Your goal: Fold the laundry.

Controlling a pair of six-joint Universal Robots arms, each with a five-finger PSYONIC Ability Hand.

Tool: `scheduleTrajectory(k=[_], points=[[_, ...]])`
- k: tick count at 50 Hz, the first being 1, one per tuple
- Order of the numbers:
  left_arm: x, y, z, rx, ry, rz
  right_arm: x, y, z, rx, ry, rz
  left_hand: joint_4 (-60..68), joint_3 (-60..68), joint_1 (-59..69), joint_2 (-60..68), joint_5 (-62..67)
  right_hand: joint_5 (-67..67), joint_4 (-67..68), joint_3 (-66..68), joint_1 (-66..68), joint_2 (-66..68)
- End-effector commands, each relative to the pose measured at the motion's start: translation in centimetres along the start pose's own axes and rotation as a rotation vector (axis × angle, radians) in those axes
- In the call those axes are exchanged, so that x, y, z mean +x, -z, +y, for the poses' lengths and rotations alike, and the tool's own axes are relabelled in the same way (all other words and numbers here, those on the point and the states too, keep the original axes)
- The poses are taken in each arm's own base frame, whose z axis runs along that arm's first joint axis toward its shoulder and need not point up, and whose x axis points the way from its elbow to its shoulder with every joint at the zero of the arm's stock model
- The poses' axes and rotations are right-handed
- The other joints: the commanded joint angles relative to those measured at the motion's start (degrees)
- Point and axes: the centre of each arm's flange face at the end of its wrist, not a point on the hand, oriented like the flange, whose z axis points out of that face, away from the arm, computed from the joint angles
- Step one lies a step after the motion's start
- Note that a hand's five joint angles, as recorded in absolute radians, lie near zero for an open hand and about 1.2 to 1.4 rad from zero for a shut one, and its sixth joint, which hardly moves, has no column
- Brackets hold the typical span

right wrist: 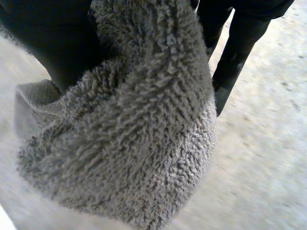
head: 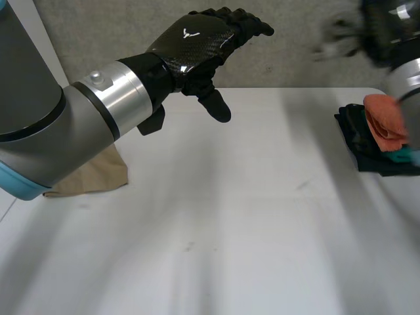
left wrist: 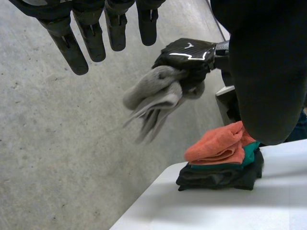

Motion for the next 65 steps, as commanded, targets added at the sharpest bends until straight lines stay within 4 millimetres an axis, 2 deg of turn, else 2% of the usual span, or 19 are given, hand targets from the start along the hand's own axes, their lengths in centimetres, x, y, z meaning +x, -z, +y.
scheduleTrajectory(k=[1,7,12,15,16,18,20,23,24,28,35,38,41,45,51,54,55,59,65], points=[[0.2,0.1,1.2,-0.034,0.022,0.006,8.0,0.3,7.9,-0.07,-0.015,-0.02,-1.1,-1.6,-0.4,-1.2,-1.9,20.8,11.5,14.8,24.8,15.8],[0.6,0.1,2.2,-0.059,0.036,0.014,9.3,2.2,14.7,-0.152,-0.076,-0.111,-1.1,-1.6,-0.4,-1.2,-1.9,20.8,11.5,14.8,24.8,15.8],[0.6,0.0,3.1,-0.08,0.047,0.016,9.9,5.5,20.8,-0.251,-0.134,-0.164,-1.1,-1.6,-0.4,-1.2,-1.9,20.8,11.5,14.8,24.8,15.8],[0.6,-0.2,3.6,-0.091,0.052,0.017,9.5,6.6,22.4,-0.278,-0.154,-0.184,-1.0,-1.4,-0.3,-1.0,-1.8,20.2,10.9,14.2,24.2,15.2],[0.6,-0.2,3.7,-0.092,0.052,0.017,9.3,6.9,22.6,-0.287,-0.151,-0.183,-1.0,-1.4,-0.3,-1.0,-1.8,-10.4,-19.7,-16.5,-6.4,-15.5],[0.6,-0.2,3.8,-0.095,0.056,0.019,9.5,6.9,22.7,-0.301,-0.138,-0.154,-1.0,-1.4,-0.3,-1.0,-1.8,-49.2,-58.5,-55.2,-45.2,-54.2],[0.6,-0.2,3.8,-0.095,0.055,0.017,10.3,7.1,22.7,-0.36,-0.131,-0.053,-1.0,-1.4,-0.3,-1.0,-1.8,-49.2,-58.5,-55.2,-45.2,-54.2],[0.6,-0.2,3.8,-0.096,0.055,0.017,11.8,7.1,21.4,-0.419,-0.113,0.047,-1.0,-1.4,-0.3,-1.0,-1.8,-49.2,-58.5,-55.2,-45.2,-54.2],[0.6,-0.2,3.8,-0.096,0.055,0.017,13.3,6.8,19.5,-0.442,-0.098,0.117,-1.0,-1.4,-0.3,-1.0,-1.8,-49.2,-58.5,-55.2,-45.2,-54.2],[0.6,-0.2,3.7,-0.093,0.053,0.017,14.9,6.8,15.6,-0.458,-0.084,0.174,-1.0,-1.4,-0.3,-1.0,-1.8,-49.2,-58.5,-55.2,-45.2,-54.2],[1.3,-0.1,3.4,-0.088,0.055,0.032,15.8,7.6,12.1,-0.468,-0.059,0.192,-1.0,-1.4,-0.3,-1.0,-1.8,-49.2,-58.5,-55.2,-45.2,-54.2],[1.7,0.0,3.4,-0.091,0.059,0.04,18.9,8.7,9.7,-0.522,-0.03,0.289,-1.0,-1.4,-0.3,-1.0,-1.8,-49.2,-58.5,-55.2,-45.2,-54.2],[2.0,0.1,3.4,-0.093,0.061,0.046,22.6,10.1,8.6,-0.597,0.014,0.424,-1.0,-1.4,-0.3,-1.0,-1.8,-49.2,-58.5,-55.2,-45.2,-54.2],[2.2,0.3,2.6,-0.074,0.058,0.047,25.2,10.3,7.3,-0.651,0.159,0.506,-1.0,-1.4,-0.3,-1.0,-1.8,-49.2,-58.5,-55.2,-45.2,-54.2],[1.7,-0.2,-0.3,0.031,0.075,0.01,26.9,9.5,6.1,-0.605,0.327,0.598,-1.5,-1.9,-0.8,-1.5,-2.3,-49.2,-58.5,-55.2,-45.2,-54.2],[0.5,-0.3,-3.4,0.145,0.09,-0.071,25.5,7.5,3.3,-0.455,0.35,0.591,-1.5,-1.9,-0.8,-1.5,-2.3,-49.2,-58.5,-55.2,-45.2,-54.2],[0.1,-0.2,-4.2,0.172,0.093,-0.094,23.2,6.2,1.2,-0.352,0.34,0.544,-1.5,-1.9,-0.8,-1.5,-2.3,-49.2,-58.5,-55.2,-45.2,-54.2],[-1.6,0.4,-7.5,0.278,0.091,-0.221,17.7,4.9,-2.4,-0.122,0.3,0.361,-1.6,-2.1,-0.9,-1.7,-2.4,-49.2,-58.5,-55.2,-45.2,-54.2],[-9.6,3.2,-6.1,0.165,-0.059,-0.577,6.8,6.6,-5.0,0.043,0.167,-0.016,-0.8,-1.3,-0.1,-0.9,-1.6,-49.2,-58.5,-55.2,-45.2,-54.2]])
